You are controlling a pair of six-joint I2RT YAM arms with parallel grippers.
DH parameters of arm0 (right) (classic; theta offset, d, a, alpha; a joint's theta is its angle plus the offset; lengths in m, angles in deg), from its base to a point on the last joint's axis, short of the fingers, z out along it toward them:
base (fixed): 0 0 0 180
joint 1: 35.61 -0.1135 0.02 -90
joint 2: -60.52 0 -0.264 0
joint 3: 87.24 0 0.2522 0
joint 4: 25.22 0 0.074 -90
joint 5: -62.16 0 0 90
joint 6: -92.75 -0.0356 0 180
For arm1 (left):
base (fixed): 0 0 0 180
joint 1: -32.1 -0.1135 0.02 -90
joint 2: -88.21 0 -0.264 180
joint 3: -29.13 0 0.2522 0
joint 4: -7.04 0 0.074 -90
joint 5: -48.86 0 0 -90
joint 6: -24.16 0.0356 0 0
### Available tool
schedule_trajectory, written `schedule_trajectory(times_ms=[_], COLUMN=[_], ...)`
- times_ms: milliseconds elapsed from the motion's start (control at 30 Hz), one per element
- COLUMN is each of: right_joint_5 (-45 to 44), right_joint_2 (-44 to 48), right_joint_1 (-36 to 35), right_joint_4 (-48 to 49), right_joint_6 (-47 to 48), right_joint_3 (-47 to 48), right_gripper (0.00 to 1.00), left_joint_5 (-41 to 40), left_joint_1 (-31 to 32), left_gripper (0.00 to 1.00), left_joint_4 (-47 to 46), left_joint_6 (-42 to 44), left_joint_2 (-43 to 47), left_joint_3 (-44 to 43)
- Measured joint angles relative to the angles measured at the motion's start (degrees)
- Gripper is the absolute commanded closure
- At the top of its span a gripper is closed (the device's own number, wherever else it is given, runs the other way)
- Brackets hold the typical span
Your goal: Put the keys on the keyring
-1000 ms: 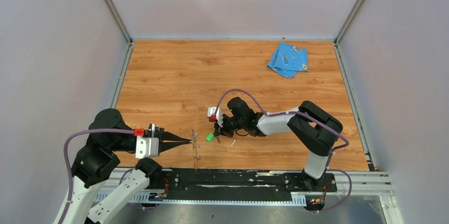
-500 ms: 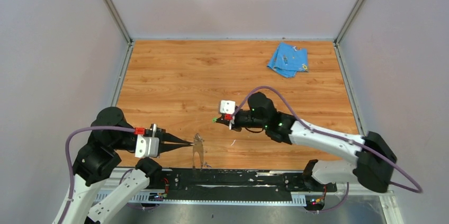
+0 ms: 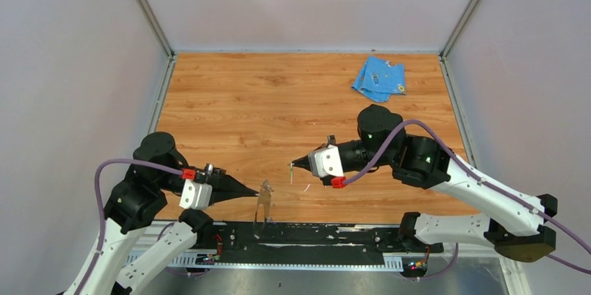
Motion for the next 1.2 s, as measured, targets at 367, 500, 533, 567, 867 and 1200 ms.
schedule_trajectory(times_ms=[367,500,533,567,867,1200], right_joint_5=[-1.3,-4.5,-5.1,-5.7,-11.5,-18.8], right_joint_2=[-6.8,-8.8,-9.5,-10.2,-12.3,-14.0], right_joint_1=[-11.4,-14.6,-14.8,-15.0,-17.1,-19.8], right_joint_4=[-15.5,-19.0,-19.6,-20.2,-22.0,-21.7], right_joint_6=[10.0,12.2,12.5,12.9,15.5,16.7], right_joint_3=[11.9,15.1,16.2,17.2,18.8,18.8], right_gripper=[1.0,1.0,1.0,1.0,1.0,1.0], left_joint_5=[2.0,2.9,3.0,3.1,4.2,5.0], left_joint_1=[0.0,0.0,0.1,0.2,2.0,2.3], left_gripper=[1.0,1.0,1.0,1.0,1.0,1.0], left_joint_4=[0.0,0.0,0.0,0.0,0.0,0.0], left_joint_6=[15.4,18.5,18.8,19.1,18.9,16.7], left_joint_2=[-0.6,-2.1,-2.5,-2.8,-4.7,-6.7], left_joint_3=[0.4,0.4,0.4,0.4,0.0,-1.5])
